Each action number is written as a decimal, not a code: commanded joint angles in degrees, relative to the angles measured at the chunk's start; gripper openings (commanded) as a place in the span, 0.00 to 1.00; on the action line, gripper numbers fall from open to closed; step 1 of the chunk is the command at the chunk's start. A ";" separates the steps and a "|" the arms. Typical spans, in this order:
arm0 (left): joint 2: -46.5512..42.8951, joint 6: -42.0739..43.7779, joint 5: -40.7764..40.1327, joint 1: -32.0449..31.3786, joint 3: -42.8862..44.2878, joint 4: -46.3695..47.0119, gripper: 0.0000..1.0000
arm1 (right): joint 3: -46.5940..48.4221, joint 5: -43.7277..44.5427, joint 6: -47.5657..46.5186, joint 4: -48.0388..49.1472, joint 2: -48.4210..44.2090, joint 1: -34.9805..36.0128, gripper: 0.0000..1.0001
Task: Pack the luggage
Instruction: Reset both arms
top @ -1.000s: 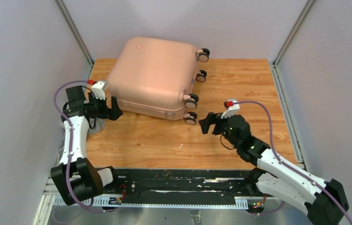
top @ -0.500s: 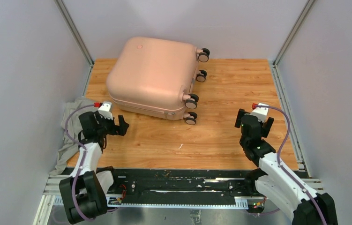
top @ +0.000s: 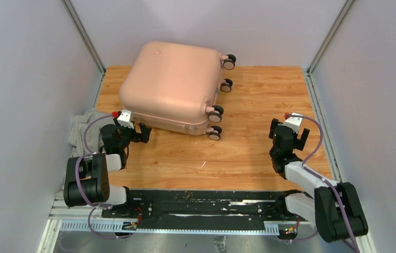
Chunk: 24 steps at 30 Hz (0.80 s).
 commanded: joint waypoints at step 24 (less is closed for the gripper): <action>1.64 0.23 -32.01 -12.48 -3.31 14.76 1.00 | -3.03 -23.76 -7.32 27.14 19.90 -8.21 1.00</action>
